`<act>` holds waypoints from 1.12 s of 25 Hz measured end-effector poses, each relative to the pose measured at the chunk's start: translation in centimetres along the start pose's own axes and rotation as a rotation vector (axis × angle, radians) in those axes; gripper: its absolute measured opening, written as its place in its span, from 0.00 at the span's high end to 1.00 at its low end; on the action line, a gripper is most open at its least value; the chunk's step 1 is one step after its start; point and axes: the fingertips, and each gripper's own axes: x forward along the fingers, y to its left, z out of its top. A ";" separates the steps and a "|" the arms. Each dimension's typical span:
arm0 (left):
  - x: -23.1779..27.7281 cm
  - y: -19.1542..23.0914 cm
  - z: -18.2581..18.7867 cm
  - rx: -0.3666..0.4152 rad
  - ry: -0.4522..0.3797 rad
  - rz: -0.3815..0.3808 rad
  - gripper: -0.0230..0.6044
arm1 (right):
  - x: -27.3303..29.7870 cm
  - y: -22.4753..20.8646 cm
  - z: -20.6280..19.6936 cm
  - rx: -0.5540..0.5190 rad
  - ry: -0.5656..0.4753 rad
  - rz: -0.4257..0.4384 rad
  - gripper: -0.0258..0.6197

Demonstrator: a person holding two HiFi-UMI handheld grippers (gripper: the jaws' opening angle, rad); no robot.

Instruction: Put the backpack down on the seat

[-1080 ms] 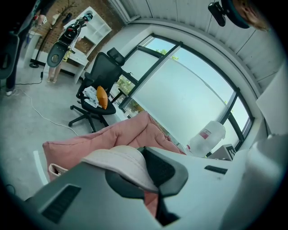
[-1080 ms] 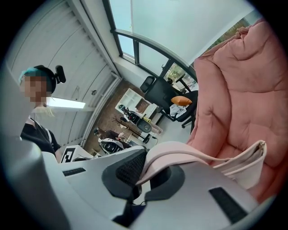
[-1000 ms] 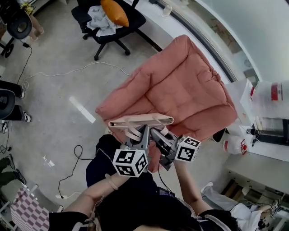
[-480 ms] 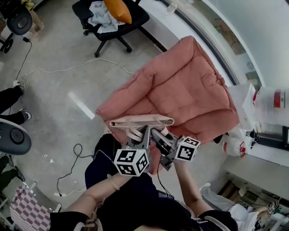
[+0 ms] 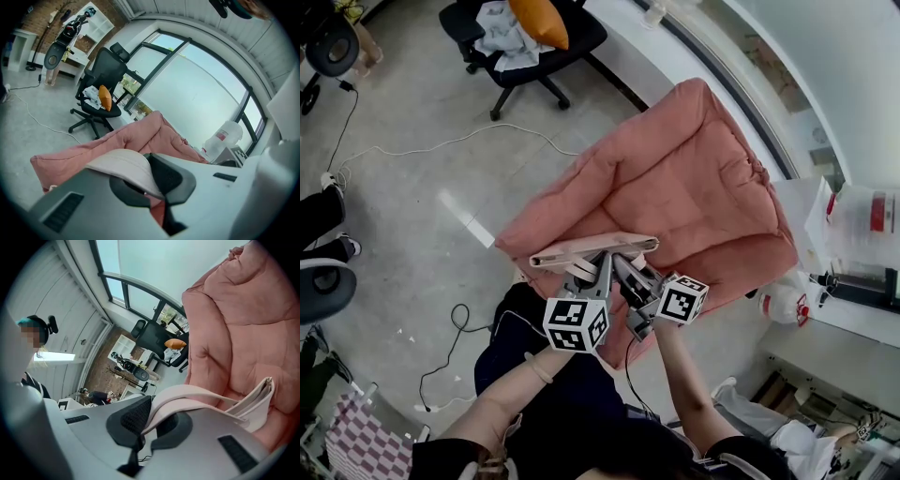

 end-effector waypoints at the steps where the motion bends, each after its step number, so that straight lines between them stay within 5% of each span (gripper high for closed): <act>1: 0.4 0.4 -0.1 0.014 0.005 0.003 0.93 | 0.3 -0.4 0.1 0.001 -0.015 -0.009 0.91; 6: 2.4 3.8 -1.3 0.005 0.071 0.039 0.93 | 2.2 -2.7 0.3 0.028 -0.066 -0.061 0.91; 17: 4.4 7.7 -6.1 -0.119 0.268 0.031 0.93 | 3.6 -8.2 -2.3 0.367 -0.123 -0.272 0.91; 21: 5.0 8.2 -8.0 -0.167 0.346 -0.007 0.93 | 2.9 -10.0 -3.7 0.463 -0.149 -0.330 0.91; 25: 5.7 8.0 -7.9 -0.179 0.319 -0.085 0.93 | 2.3 -10.9 -3.8 0.553 -0.220 -0.349 0.91; 28: 6.1 7.8 -7.8 -0.257 0.324 -0.134 0.93 | 2.2 -11.1 -3.4 0.570 -0.255 -0.357 0.91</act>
